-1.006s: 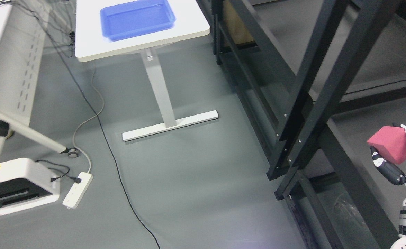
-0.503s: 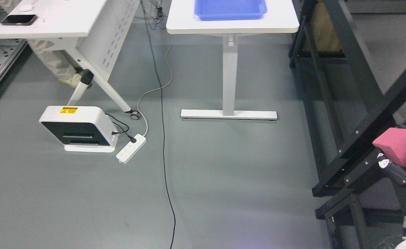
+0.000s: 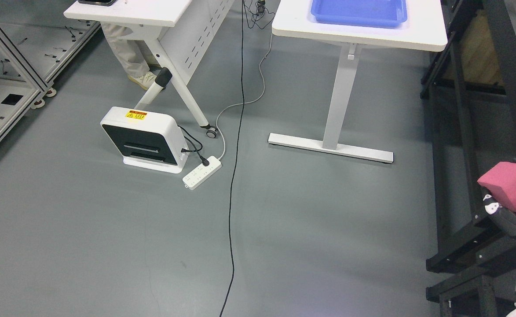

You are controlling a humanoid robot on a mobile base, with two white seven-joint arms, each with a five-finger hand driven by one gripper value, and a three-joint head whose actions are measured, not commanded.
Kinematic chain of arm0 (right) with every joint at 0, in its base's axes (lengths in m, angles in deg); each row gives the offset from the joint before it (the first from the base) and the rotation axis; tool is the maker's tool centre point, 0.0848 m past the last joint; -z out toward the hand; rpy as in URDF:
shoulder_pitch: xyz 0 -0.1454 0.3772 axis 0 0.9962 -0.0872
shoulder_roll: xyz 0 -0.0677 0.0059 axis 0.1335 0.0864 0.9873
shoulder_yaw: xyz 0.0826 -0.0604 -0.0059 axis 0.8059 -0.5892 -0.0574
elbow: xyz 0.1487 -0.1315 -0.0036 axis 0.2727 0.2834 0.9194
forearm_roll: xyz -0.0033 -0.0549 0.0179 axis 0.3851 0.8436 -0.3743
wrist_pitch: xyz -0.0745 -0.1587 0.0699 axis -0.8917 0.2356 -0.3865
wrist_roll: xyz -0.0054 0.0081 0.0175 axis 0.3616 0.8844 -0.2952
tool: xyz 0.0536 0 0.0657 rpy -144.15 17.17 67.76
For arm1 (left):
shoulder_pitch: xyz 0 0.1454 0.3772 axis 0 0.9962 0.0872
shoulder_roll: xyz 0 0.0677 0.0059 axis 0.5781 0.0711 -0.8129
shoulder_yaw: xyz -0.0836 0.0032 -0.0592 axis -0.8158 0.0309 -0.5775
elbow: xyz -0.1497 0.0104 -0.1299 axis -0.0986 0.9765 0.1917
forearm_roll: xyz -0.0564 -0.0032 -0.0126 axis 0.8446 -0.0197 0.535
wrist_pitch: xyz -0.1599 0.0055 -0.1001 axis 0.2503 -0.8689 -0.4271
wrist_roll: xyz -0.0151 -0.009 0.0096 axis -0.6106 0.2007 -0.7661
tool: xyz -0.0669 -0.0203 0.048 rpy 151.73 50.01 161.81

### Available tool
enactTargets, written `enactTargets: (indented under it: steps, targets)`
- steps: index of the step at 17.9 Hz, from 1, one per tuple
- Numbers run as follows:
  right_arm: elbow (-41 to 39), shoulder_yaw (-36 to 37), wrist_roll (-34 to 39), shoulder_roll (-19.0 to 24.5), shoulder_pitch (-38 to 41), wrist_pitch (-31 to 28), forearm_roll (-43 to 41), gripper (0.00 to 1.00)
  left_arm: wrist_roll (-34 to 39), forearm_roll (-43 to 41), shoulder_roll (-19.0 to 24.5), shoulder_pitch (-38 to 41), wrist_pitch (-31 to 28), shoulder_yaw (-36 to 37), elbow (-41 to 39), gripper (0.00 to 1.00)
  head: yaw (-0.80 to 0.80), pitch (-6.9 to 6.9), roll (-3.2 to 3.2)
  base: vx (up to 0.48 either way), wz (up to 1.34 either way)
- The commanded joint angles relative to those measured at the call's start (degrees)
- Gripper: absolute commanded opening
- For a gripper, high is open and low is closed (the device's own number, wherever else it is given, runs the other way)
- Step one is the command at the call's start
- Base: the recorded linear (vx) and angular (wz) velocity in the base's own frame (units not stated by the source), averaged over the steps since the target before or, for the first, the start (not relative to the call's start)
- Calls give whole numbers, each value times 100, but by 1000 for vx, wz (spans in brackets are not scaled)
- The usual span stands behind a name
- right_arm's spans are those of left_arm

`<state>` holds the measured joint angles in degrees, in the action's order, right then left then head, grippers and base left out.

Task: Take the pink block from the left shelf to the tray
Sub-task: 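Turn and drive toward the white table carrying the cube in the right hand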

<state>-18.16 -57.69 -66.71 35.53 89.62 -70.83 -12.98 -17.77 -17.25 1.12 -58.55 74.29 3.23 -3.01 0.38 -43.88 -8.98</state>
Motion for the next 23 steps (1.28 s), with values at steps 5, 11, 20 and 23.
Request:
enactTargets:
  steps: [5, 11, 20, 23]
  targets:
    - [-5, 37, -214, -94, 53, 254, -130, 2, 0, 44, 100, -9, -4, 0, -100, 100, 0, 0, 0, 34, 32]
    - [-5, -16, -241, -94, 88, 307, -130, 2, 0, 44, 100, -9, -4, 0, -100, 100, 0, 0, 0, 57, 238]
    - [-5, -25, -241, -94, 88, 333, -130, 2, 0, 44, 100, 0, -4, 0, -100, 100, 0, 0, 0, 162, 222]
    - [-5, -25, -241, -94, 88, 333, -121, 2, 0, 44, 100, 0, -4, 0, -100, 100, 0, 0, 0, 260, -5]
